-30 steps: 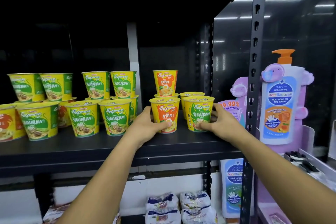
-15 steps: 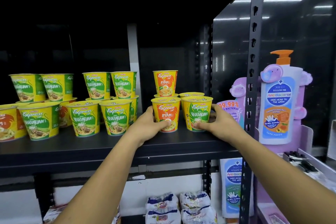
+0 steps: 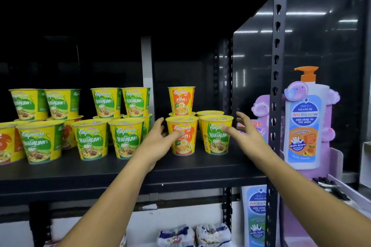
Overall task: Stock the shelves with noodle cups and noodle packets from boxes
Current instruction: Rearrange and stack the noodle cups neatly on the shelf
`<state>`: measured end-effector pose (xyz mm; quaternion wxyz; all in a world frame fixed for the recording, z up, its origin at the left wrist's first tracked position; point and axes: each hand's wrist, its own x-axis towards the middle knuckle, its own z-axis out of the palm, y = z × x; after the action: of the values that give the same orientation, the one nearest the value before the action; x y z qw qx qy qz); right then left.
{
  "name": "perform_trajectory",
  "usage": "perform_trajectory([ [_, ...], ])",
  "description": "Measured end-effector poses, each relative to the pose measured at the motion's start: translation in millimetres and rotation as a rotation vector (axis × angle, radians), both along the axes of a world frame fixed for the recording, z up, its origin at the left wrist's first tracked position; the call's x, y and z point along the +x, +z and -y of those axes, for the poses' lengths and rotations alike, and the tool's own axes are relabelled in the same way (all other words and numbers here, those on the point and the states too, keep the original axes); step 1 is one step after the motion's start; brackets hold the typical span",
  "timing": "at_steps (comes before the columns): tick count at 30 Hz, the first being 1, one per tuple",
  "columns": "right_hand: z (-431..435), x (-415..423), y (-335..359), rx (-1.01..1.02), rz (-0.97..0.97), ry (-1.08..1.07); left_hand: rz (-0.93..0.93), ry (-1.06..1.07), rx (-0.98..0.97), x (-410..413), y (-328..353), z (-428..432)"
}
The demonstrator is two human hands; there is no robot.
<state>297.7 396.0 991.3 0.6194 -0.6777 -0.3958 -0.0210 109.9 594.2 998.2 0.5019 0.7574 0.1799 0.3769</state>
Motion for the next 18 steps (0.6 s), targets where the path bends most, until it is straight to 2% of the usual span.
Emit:
perform_trajectory([
  [2,-1,1,13,0.095,-0.022,-0.008,0.129,0.061,-0.029,-1,7,1],
  [5,-12,6,42,0.093,-0.051,0.007,0.222,0.099,-0.036,7,27,-4],
  [10,-37,17,91,-0.23,-0.107,0.038,0.016,0.166,0.052,29,67,-17],
  [18,-81,37,112,-0.611,-0.027,-0.023,-0.31,0.164,-0.028,56,86,-50],
])
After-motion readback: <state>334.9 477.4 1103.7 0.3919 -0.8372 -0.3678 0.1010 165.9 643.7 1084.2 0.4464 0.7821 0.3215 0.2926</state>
